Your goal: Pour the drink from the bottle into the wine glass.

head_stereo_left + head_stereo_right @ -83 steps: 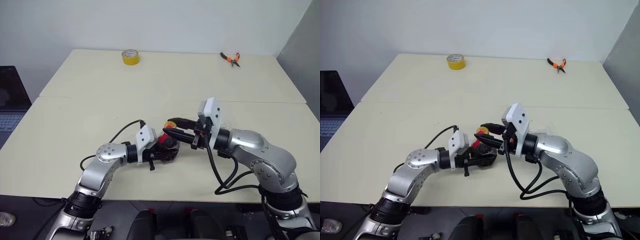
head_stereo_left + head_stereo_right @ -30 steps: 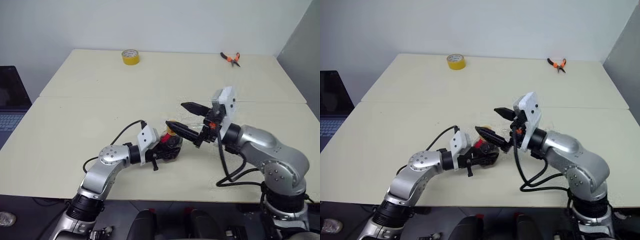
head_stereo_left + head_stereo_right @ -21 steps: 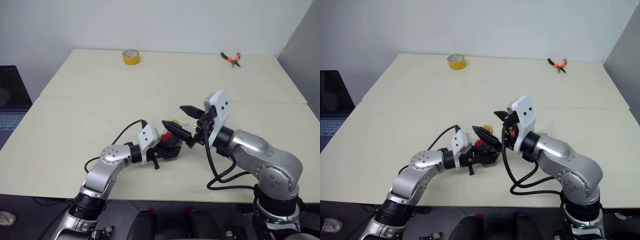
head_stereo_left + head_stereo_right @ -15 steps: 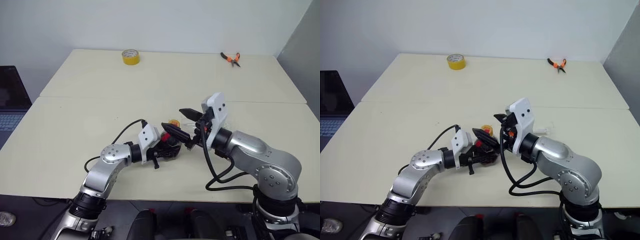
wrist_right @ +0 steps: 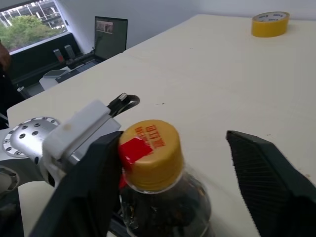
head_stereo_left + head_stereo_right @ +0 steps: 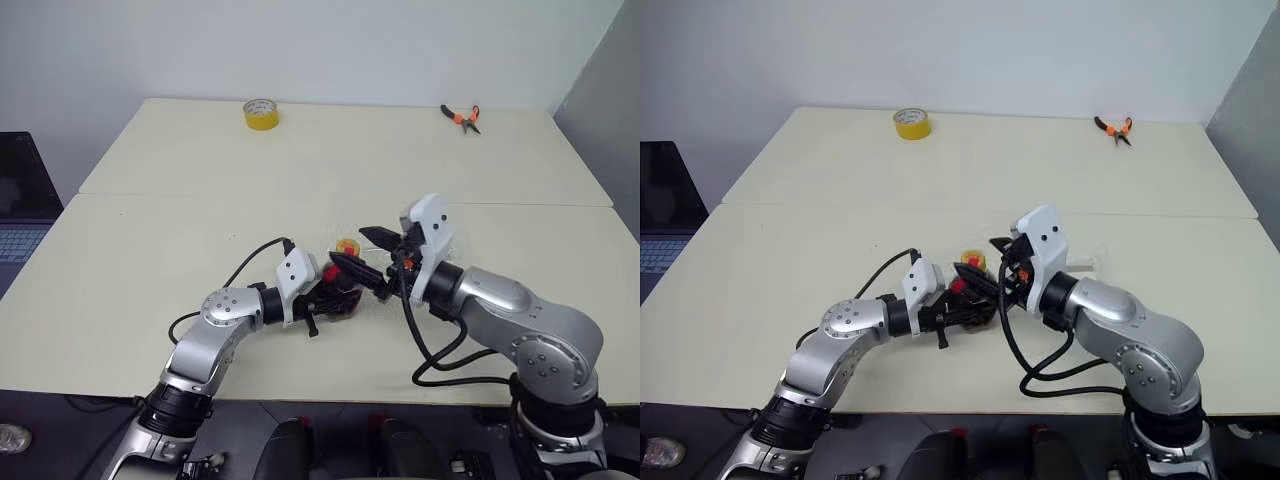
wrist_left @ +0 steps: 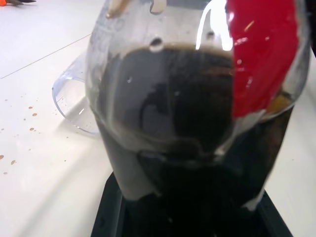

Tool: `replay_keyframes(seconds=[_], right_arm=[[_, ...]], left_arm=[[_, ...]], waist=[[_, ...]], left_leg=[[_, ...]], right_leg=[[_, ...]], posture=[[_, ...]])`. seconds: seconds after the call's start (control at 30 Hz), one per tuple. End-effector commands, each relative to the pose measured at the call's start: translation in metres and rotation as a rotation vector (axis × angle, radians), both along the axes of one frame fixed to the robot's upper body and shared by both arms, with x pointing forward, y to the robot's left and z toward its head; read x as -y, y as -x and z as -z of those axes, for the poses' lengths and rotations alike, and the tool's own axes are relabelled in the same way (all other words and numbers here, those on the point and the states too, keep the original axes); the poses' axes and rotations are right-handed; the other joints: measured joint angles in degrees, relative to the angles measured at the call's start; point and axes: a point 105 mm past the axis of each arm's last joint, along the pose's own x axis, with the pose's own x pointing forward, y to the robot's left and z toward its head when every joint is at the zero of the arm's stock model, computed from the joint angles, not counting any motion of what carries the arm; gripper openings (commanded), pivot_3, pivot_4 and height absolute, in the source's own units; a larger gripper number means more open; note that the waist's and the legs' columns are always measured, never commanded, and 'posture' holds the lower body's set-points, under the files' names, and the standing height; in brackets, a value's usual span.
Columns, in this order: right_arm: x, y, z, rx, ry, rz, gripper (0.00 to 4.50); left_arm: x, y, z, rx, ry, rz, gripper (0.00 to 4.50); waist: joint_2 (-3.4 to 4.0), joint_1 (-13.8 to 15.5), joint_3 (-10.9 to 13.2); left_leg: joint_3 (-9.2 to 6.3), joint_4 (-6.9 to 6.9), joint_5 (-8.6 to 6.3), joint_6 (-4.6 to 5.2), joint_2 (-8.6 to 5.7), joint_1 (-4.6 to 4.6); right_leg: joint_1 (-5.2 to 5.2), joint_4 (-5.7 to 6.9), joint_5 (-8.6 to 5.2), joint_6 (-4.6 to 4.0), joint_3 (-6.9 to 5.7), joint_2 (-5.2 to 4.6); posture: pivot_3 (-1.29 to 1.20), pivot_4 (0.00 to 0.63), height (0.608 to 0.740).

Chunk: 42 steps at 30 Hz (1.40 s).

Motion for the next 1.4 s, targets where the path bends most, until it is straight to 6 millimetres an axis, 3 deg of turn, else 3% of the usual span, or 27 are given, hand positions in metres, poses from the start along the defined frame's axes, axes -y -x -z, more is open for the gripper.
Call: replay_keyframes(seconds=[0.03, 0.1, 0.13, 0.33, 0.47, 0.87, 1.1, 1.13, 1.2, 1.4], right_arm=[[0.004, 0.002, -0.009, 0.058, -0.015, 0.023, 2.13], [0.005, 0.001, -0.008, 0.063, -0.011, 0.027, 1.4], [0.005, 0.001, -0.009, 0.067, -0.01, 0.026, 1.27], [0.009, 0.003, -0.01, 0.093, -0.004, -0.004, 1.27], [0.014, 0.006, -0.011, 0.133, 0.007, -0.132, 1.27], [0.035, -0.036, 0.007, 0.264, 0.324, -0.494, 1.27], [0.033, -0.026, 0.009, 0.222, 0.319, -0.579, 1.27], [0.033, -0.025, 0.008, 0.219, 0.308, -0.573, 1.83], [0.029, -0.016, 0.007, 0.193, 0.253, -0.574, 2.19], [0.031, -0.005, -0.007, 0.184, 0.085, -0.415, 4.2]], left_arm=[[0.003, 0.0, -0.014, 0.063, 0.015, 0.028, 0.98], [0.002, -0.001, -0.015, 0.063, 0.014, 0.028, 0.98], [0.002, -0.001, -0.014, 0.063, 0.012, 0.028, 0.98], [0.0, 0.0, -0.013, 0.06, 0.006, 0.026, 0.98], [-0.001, 0.0, -0.014, 0.061, 0.006, 0.024, 0.95], [-0.002, 0.003, -0.013, 0.069, 0.003, 0.015, 0.92], [-0.004, 0.004, -0.012, 0.07, 0.003, 0.001, 0.9], [-0.004, 0.003, -0.013, 0.07, 0.003, -0.001, 0.9], [-0.004, 0.002, -0.013, 0.071, 0.006, -0.005, 0.9], [-0.003, -0.001, -0.015, 0.076, 0.026, -0.028, 0.9]], waist=[[0.0, 0.0, 0.0], [0.0, -0.1, 0.0], [0.0, -0.1, 0.0], [0.0, -0.1, 0.0], [0.0, -0.1, 0.0], [0.03, -0.7, 0.0], [0.03, -0.6, 0.0], [0.03, -0.6, 0.0], [0.02, -0.5, 0.0], [0.04, -0.4, 0.1]], left_leg=[[0.0, 0.0, 0.0, 0.0, 0.0, 0.0], [0.0, 0.0, 0.0, 0.0, 0.0, 0.0], [0.0, 0.0, 0.0, 0.0, 0.0, 0.0], [0.0, 0.0, 0.0, 0.0, 0.0, -0.01], [0.01, 0.0, 0.0, 0.0, -0.01, 0.0], [0.01, 0.0, -0.01, 0.02, 0.02, 0.05], [0.0, 0.02, -0.01, 0.01, 0.01, 0.04], [0.0, 0.02, -0.01, 0.01, 0.01, 0.04], [-0.01, 0.02, -0.01, 0.01, 0.01, 0.05], [-0.02, 0.04, 0.0, 0.01, 0.01, 0.0]], right_leg=[[0.0, 0.0, 0.0, 0.0, 0.0, 0.0], [0.0, 0.0, 0.0, 0.0, 0.0, 0.0], [0.0, 0.0, 0.0, 0.0, 0.0, 0.0], [0.0, -0.02, 0.0, 0.0, 0.0, 0.0], [0.01, -0.04, 0.0, 0.0, 0.0, 0.0], [0.04, -0.06, 0.0, 0.0, -0.02, 0.04], [0.07, -0.06, 0.01, -0.01, -0.01, -0.01], [0.07, -0.05, 0.01, -0.01, -0.01, -0.01], [0.07, -0.04, 0.01, -0.01, -0.02, -0.01], [0.04, 0.0, 0.01, -0.01, -0.01, -0.03]], posture=[[0.0, 0.15, 0.74], [0.0, 0.15, 0.74], [0.0, 0.15, 0.74], [0.0, 0.15, 0.74], [0.0, 0.15, 0.74], [0.0, 0.15, 0.74], [0.0, 0.15, 0.74], [0.0, 0.15, 0.74], [0.0, 0.15, 0.74], [0.0, 0.15, 0.74]])
